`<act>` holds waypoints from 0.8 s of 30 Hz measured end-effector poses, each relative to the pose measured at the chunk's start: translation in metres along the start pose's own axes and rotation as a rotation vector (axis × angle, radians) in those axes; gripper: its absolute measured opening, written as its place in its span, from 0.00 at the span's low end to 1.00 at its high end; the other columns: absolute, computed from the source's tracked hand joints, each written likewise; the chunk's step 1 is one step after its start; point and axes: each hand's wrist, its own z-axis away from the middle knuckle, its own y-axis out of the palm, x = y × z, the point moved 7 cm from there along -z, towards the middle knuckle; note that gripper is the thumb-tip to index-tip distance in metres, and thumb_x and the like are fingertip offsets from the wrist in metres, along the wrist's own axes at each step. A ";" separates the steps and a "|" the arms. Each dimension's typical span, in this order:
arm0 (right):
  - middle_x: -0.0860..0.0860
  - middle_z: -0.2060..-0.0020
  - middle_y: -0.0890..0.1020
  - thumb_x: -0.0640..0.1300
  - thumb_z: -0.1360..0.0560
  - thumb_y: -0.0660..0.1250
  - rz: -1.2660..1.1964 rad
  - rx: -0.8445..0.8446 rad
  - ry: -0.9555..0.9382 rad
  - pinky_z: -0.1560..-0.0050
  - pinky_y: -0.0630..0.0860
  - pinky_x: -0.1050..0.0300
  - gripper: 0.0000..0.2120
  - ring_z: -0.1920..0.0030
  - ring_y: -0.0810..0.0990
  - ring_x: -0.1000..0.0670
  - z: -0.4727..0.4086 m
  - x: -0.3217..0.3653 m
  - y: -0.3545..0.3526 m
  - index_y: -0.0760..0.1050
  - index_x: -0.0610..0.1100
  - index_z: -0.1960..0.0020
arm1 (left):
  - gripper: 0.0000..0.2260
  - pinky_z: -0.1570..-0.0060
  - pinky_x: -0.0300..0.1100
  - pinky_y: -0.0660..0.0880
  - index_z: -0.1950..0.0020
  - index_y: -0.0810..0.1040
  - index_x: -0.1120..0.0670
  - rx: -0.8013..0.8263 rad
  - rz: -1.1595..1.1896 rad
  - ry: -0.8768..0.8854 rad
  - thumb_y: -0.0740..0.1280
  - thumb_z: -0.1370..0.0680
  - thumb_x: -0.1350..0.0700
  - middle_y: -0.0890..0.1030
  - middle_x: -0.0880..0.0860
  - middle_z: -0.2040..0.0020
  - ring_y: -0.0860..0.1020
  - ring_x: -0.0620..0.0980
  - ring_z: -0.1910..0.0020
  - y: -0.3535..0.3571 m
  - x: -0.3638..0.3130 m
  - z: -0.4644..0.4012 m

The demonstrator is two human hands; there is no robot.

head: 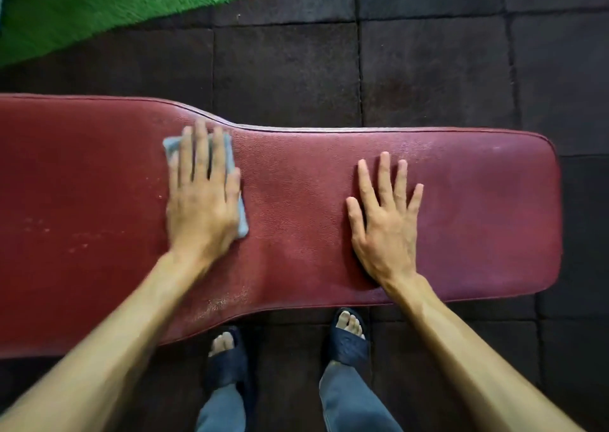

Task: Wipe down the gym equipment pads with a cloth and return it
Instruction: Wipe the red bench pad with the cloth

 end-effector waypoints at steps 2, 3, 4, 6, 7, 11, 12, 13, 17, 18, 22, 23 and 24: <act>0.47 0.21 0.51 0.55 0.18 0.49 0.008 0.003 -0.076 0.24 0.43 0.36 0.26 0.21 0.44 0.43 -0.004 0.029 0.004 0.51 0.51 0.21 | 0.27 0.23 0.57 0.52 0.20 0.49 0.59 0.025 -0.046 0.006 0.47 0.17 0.50 0.49 0.61 0.19 0.48 0.58 0.20 0.007 -0.012 0.073; 0.47 0.21 0.52 0.55 0.18 0.49 0.009 0.005 -0.086 0.24 0.44 0.36 0.26 0.21 0.45 0.43 -0.004 0.042 0.007 0.52 0.51 0.22 | 0.27 0.24 0.58 0.55 0.20 0.51 0.59 0.050 -0.053 0.064 0.49 0.17 0.49 0.51 0.61 0.19 0.50 0.59 0.20 0.013 -0.030 0.101; 0.47 0.21 0.52 0.54 0.18 0.49 0.007 0.003 -0.080 0.23 0.45 0.36 0.26 0.21 0.46 0.44 -0.005 0.052 0.010 0.52 0.50 0.22 | 0.27 0.24 0.58 0.56 0.20 0.53 0.59 0.070 -0.028 0.126 0.50 0.18 0.49 0.53 0.61 0.20 0.52 0.59 0.20 0.019 -0.046 0.114; 0.47 0.21 0.52 0.53 0.18 0.49 0.011 -0.005 -0.044 0.23 0.45 0.36 0.26 0.21 0.47 0.44 -0.007 0.062 0.014 0.52 0.49 0.22 | 0.26 0.23 0.54 0.54 0.20 0.54 0.57 0.087 0.063 0.250 0.51 0.17 0.48 0.54 0.59 0.20 0.53 0.57 0.20 0.020 -0.065 0.090; 0.47 0.21 0.52 0.53 0.18 0.49 0.019 -0.016 -0.019 0.23 0.45 0.36 0.26 0.21 0.47 0.44 -0.008 0.063 0.014 0.52 0.50 0.22 | 0.26 0.22 0.53 0.53 0.20 0.54 0.56 0.066 0.079 0.310 0.50 0.17 0.49 0.53 0.57 0.19 0.52 0.56 0.20 0.016 -0.064 0.059; 0.47 0.21 0.50 0.53 0.18 0.48 -0.007 -0.035 0.043 0.23 0.44 0.37 0.26 0.21 0.44 0.44 -0.004 0.070 0.016 0.50 0.50 0.21 | 0.26 0.22 0.52 0.48 0.19 0.50 0.55 0.002 -0.046 0.168 0.47 0.16 0.49 0.50 0.57 0.19 0.49 0.55 0.19 -0.011 0.039 -0.053; 0.47 0.21 0.49 0.53 0.18 0.48 -0.021 -0.043 0.059 0.23 0.43 0.37 0.26 0.21 0.44 0.44 -0.002 0.074 0.017 0.49 0.50 0.21 | 0.26 0.22 0.52 0.47 0.19 0.48 0.55 -0.014 -0.054 0.093 0.47 0.16 0.49 0.49 0.57 0.19 0.47 0.55 0.19 -0.016 0.075 -0.051; 0.47 0.21 0.49 0.53 0.18 0.48 -0.035 -0.045 0.072 0.23 0.43 0.37 0.26 0.21 0.44 0.44 -0.001 0.080 0.017 0.49 0.49 0.21 | 0.26 0.21 0.53 0.47 0.19 0.47 0.56 -0.014 -0.037 0.035 0.46 0.16 0.49 0.48 0.58 0.19 0.47 0.56 0.19 -0.021 0.102 -0.034; 0.47 0.21 0.49 0.54 0.18 0.48 -0.060 -0.032 0.064 0.23 0.43 0.38 0.27 0.21 0.43 0.43 0.001 0.117 0.022 0.50 0.50 0.21 | 0.27 0.24 0.58 0.53 0.20 0.49 0.60 0.054 -0.039 0.089 0.47 0.17 0.49 0.50 0.62 0.20 0.50 0.60 0.20 -0.007 0.089 0.107; 0.47 0.21 0.49 0.54 0.18 0.49 -0.068 -0.029 0.057 0.23 0.44 0.38 0.26 0.21 0.43 0.43 0.002 0.127 0.023 0.50 0.51 0.21 | 0.27 0.24 0.57 0.54 0.20 0.52 0.59 0.075 -0.013 0.177 0.49 0.17 0.48 0.51 0.61 0.20 0.51 0.60 0.20 -0.001 0.068 0.126; 0.47 0.21 0.50 0.52 0.18 0.50 -0.116 -0.052 0.075 0.24 0.44 0.35 0.25 0.21 0.45 0.43 -0.002 0.147 0.024 0.53 0.51 0.22 | 0.26 0.22 0.52 0.52 0.20 0.53 0.56 0.050 0.099 0.390 0.50 0.16 0.47 0.53 0.57 0.19 0.51 0.55 0.20 -0.006 0.039 0.046; 0.47 0.21 0.50 0.52 0.18 0.50 -0.127 -0.058 0.093 0.24 0.45 0.35 0.25 0.21 0.45 0.43 -0.002 0.148 0.024 0.53 0.50 0.22 | 0.26 0.22 0.52 0.50 0.20 0.52 0.55 0.026 0.065 0.378 0.49 0.16 0.48 0.53 0.56 0.19 0.50 0.55 0.20 -0.011 0.050 0.007; 0.47 0.21 0.50 0.52 0.18 0.50 -0.141 -0.059 0.104 0.24 0.44 0.35 0.26 0.21 0.44 0.43 -0.003 0.150 0.024 0.52 0.50 0.22 | 0.26 0.22 0.52 0.49 0.20 0.51 0.55 0.019 0.047 0.314 0.49 0.16 0.48 0.52 0.56 0.19 0.50 0.55 0.20 -0.017 0.072 -0.028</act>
